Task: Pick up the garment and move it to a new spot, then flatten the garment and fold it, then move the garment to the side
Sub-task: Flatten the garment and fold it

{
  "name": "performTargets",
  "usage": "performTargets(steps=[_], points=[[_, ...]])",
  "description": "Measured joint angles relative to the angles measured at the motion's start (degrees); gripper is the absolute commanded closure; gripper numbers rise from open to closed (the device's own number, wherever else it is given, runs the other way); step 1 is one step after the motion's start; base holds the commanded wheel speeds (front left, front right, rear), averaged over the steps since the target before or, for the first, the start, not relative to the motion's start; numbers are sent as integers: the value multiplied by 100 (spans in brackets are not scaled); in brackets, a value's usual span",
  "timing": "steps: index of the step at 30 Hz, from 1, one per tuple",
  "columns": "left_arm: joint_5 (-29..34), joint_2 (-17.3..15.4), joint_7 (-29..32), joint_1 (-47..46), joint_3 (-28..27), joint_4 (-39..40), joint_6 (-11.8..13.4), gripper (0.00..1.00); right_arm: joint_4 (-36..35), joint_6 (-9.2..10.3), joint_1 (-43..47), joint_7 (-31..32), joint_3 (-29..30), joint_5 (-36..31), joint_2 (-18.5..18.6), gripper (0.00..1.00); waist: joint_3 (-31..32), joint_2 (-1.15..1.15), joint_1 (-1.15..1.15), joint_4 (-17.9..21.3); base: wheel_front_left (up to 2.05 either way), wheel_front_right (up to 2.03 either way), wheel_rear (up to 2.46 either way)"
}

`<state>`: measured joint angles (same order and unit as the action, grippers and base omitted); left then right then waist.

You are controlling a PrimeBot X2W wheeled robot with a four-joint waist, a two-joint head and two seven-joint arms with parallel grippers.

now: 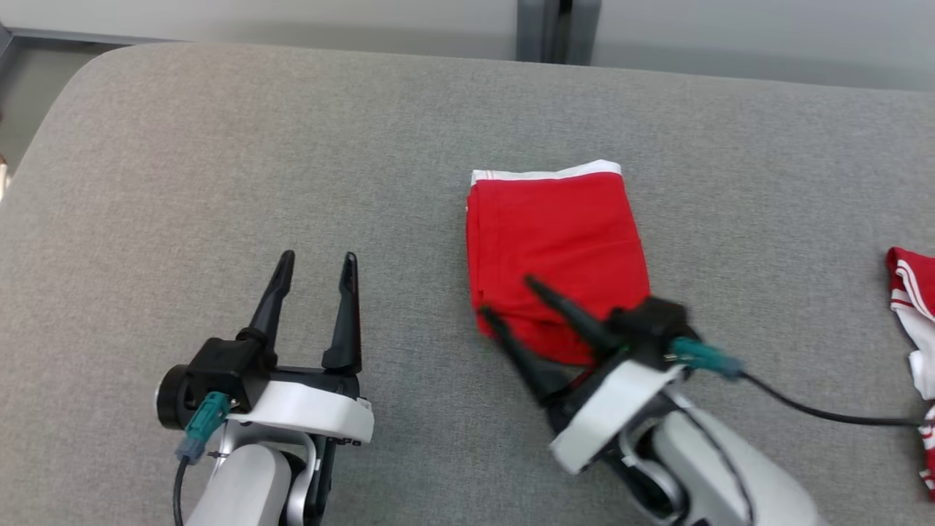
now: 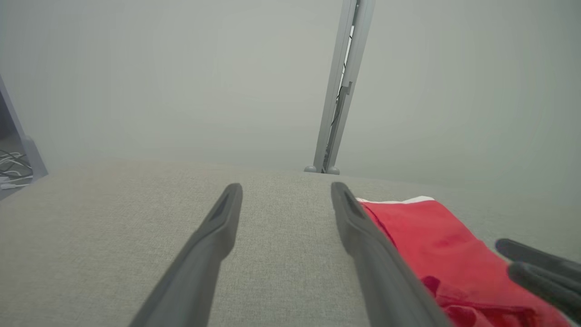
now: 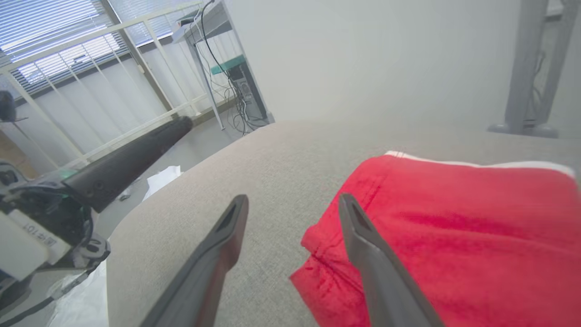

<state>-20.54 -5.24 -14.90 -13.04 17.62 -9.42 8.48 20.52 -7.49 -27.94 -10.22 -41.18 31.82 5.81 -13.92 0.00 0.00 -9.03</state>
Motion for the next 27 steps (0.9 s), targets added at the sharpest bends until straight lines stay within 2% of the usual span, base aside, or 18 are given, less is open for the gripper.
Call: performTargets(steps=[7, 8, 12, 17, 22, 27], points=[[23, -158, -1, 38, -133, 126, 77, 0, -1016, 0, 648, 70, 1752, -536, 258, 0, 99, 0, 0, 223, 0, 0, 0], [23, -158, -1, 38, -133, 126, 77, 0, -1016, 0, 648, 70, 1752, -536, 258, 0, 99, 0, 0, 223, 0, 0, 0], [41, -242, -1, 76, -209, 140, 136, 0, -1319, 0, 994, 269, 2794, -999, 278, 0, 199, 0, 0, 322, 0, 0, 0], [88, -341, -1, 115, -309, 185, 158, 0, -1495, 0, 1443, 501, 3768, -1510, 253, 0, 316, 0, 0, 423, 0, 0, 0], [178, -479, -1, 222, -390, 157, 97, 0, -1574, 0, 1883, 603, 4280, -1750, 185, 0, 443, 0, 0, 477, 0, 0, 0], [291, -554, -1, 342, -397, 41, 59, 0, -1614, 0, 2215, 727, 4407, -1884, 107, 0, 577, 0, 0, 538, 0, 0, 0]])
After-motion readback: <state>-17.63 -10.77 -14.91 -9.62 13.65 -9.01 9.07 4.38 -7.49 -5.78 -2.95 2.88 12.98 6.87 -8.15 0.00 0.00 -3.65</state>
